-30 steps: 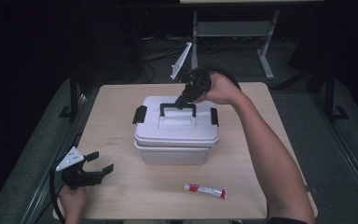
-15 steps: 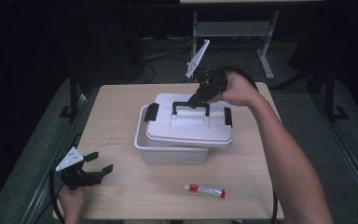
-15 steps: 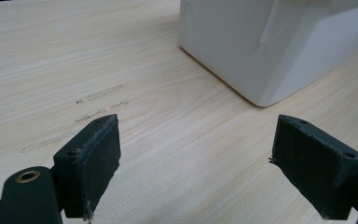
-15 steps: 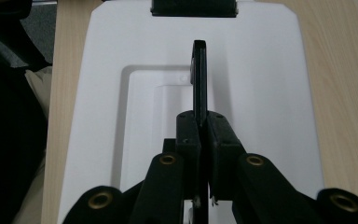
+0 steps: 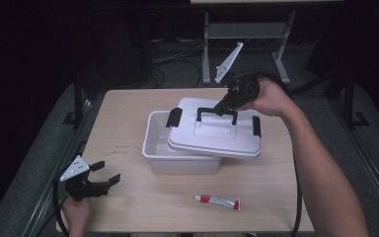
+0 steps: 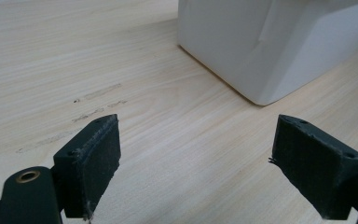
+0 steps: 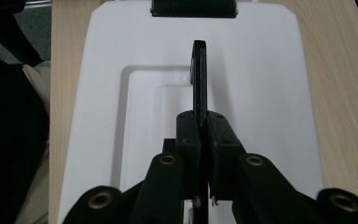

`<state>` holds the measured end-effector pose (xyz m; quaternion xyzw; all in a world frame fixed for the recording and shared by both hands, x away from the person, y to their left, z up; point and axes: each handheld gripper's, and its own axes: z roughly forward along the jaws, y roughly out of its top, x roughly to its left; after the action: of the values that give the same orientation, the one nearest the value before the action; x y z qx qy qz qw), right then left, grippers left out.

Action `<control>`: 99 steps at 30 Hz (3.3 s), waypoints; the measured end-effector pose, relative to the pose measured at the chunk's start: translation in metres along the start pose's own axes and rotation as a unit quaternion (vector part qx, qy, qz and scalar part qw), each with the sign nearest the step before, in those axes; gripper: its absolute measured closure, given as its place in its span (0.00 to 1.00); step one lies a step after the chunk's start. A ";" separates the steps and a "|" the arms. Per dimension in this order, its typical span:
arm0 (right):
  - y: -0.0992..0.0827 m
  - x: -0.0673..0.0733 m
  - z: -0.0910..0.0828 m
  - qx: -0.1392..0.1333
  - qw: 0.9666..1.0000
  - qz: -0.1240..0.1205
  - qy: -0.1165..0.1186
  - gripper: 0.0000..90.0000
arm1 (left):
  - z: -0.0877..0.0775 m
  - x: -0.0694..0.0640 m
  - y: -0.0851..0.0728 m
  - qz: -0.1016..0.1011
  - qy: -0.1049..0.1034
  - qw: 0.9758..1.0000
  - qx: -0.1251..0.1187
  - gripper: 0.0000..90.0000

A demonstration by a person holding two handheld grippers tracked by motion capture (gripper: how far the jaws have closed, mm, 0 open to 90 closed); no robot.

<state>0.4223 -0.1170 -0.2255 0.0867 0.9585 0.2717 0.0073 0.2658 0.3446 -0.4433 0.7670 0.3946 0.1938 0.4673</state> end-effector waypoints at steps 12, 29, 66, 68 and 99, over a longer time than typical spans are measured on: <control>-0.032 0.006 -0.020 -0.002 1.000 0.022 -0.018 0.94 | 0.000 0.000 0.000 -0.001 0.001 1.000 0.001 0.16; -0.072 0.015 -0.040 -0.011 0.998 0.051 -0.041 0.94 | 0.000 -0.001 0.001 0.003 0.001 1.000 0.003 0.16; -0.166 0.033 -0.058 -0.014 0.989 0.134 -0.068 0.94 | 0.004 -0.004 0.002 0.008 0.002 1.000 0.007 0.16; -0.172 0.033 -0.056 -0.013 0.988 0.139 -0.067 0.94 | 0.004 -0.004 0.002 0.008 0.003 1.000 0.008 0.16; -0.232 0.028 0.018 -0.001 0.981 0.191 -0.040 0.94 | 0.005 -0.004 0.003 0.008 0.000 1.000 0.007 0.16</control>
<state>0.3578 -0.2973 -0.3607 0.2794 0.9228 0.2652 -0.0063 0.2675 0.3382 -0.4429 0.7734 0.3896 0.1948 0.4606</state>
